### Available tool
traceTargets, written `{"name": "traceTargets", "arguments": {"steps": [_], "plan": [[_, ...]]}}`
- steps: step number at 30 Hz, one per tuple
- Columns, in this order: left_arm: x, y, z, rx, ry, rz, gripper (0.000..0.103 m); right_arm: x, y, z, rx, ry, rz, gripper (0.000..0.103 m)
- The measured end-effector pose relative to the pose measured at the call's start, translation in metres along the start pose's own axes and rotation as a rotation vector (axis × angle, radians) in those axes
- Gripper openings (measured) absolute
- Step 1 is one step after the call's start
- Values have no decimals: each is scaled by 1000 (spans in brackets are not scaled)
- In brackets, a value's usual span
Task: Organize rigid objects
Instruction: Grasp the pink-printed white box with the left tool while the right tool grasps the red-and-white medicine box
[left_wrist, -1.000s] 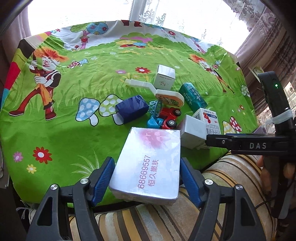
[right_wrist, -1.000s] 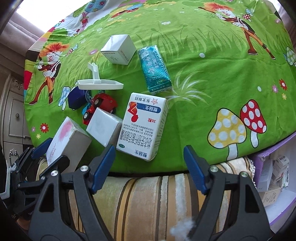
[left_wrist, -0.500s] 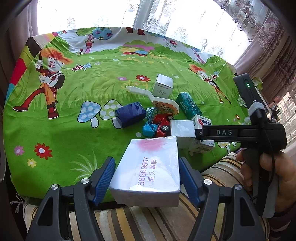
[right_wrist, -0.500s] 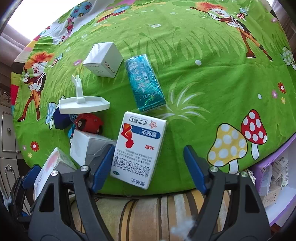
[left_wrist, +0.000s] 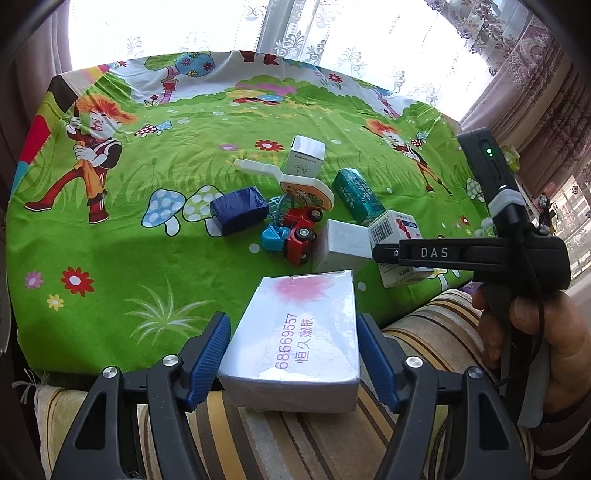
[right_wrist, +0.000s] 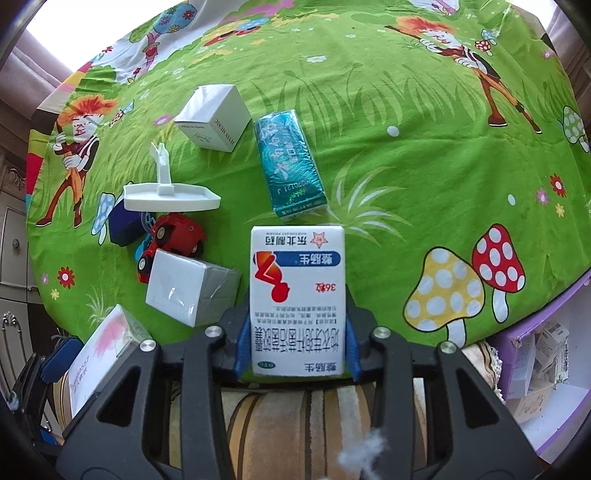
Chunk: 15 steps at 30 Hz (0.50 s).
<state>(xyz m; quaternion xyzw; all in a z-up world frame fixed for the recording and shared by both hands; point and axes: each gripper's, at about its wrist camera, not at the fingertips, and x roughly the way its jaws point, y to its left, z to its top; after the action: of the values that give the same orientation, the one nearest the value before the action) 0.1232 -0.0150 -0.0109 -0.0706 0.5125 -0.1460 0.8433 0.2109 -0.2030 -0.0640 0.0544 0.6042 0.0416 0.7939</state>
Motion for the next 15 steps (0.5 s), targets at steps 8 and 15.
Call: {"name": "traceTargets", "arguments": {"steps": [8, 15], "plan": [[-6, -13, -10, 23, 7, 27, 70, -30, -5, -20, -39, -82, 22, 44], [-11, -20, -14, 32, 4, 53, 69, -55, -14, -41, -71, -137, 10, 44]]}}
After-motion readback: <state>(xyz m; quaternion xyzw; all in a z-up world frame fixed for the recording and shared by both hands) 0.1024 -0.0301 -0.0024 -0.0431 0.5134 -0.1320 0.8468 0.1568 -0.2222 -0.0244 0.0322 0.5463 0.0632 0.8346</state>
